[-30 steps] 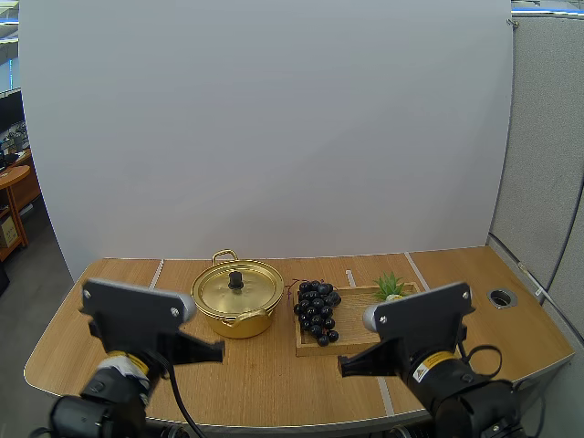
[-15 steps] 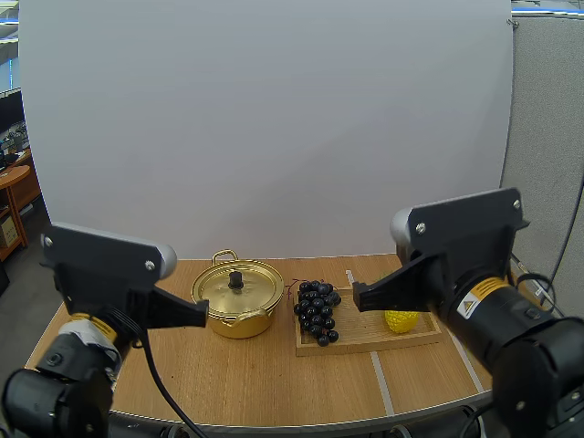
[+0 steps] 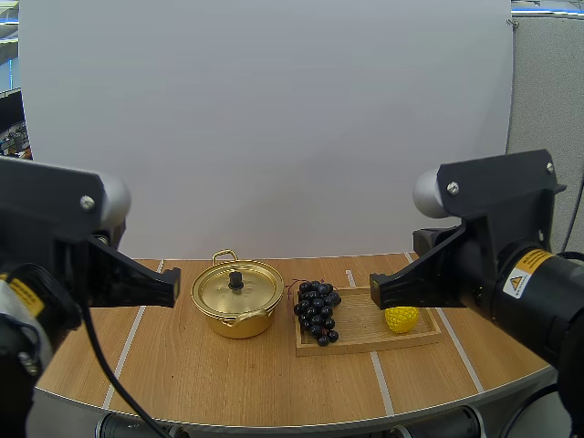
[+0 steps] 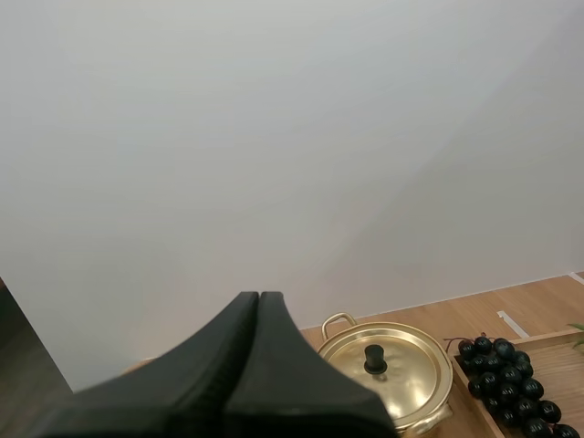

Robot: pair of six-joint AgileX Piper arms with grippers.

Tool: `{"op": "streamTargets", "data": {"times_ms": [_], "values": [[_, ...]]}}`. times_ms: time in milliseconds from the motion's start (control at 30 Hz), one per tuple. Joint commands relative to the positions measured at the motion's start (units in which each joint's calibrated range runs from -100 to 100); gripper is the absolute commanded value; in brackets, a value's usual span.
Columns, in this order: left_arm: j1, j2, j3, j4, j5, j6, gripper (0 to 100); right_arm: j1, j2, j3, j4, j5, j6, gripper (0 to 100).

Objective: Open the pot, put the pineapple inside, and close it

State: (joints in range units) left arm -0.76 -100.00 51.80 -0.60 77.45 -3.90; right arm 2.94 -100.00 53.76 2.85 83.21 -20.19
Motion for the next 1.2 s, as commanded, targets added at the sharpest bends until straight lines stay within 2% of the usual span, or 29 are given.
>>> {"op": "streamTargets", "data": {"times_ms": [0, 233, 533, 767, 967, 1167], "values": [[0.02, 0.0, -1.1, 0.1, 2.8, 0.0, 0, -0.2, 0.0, -2.2, 0.1, 1.9, 0.1, 0], [0.02, 0.0, -1.1, 0.1, 8.0, 0.0, 0, -0.2, 0.0, -3.9, 0.2, 7.3, 0.1, 0], [0.02, 0.0, -1.1, 0.1, 8.2, 0.0, 0, -0.2, 0.0, -3.9, 0.2, 16.4, 0.1, 0], [0.02, 0.0, -1.1, -0.3, 8.0, 0.0, 0, -0.2, 0.0, -3.9, 0.2, 16.8, 0.1, 0], [0.02, 0.0, -1.1, -3.8, 8.0, 1.9, 0, -0.2, 0.3, -3.9, -0.6, 16.8, 0.1, 0], [0.02, 5.9, -1.1, -6.9, 6.9, 4.1, 0, -0.2, 5.8, -3.9, -2.9, 16.8, 0.7, 0]]}}
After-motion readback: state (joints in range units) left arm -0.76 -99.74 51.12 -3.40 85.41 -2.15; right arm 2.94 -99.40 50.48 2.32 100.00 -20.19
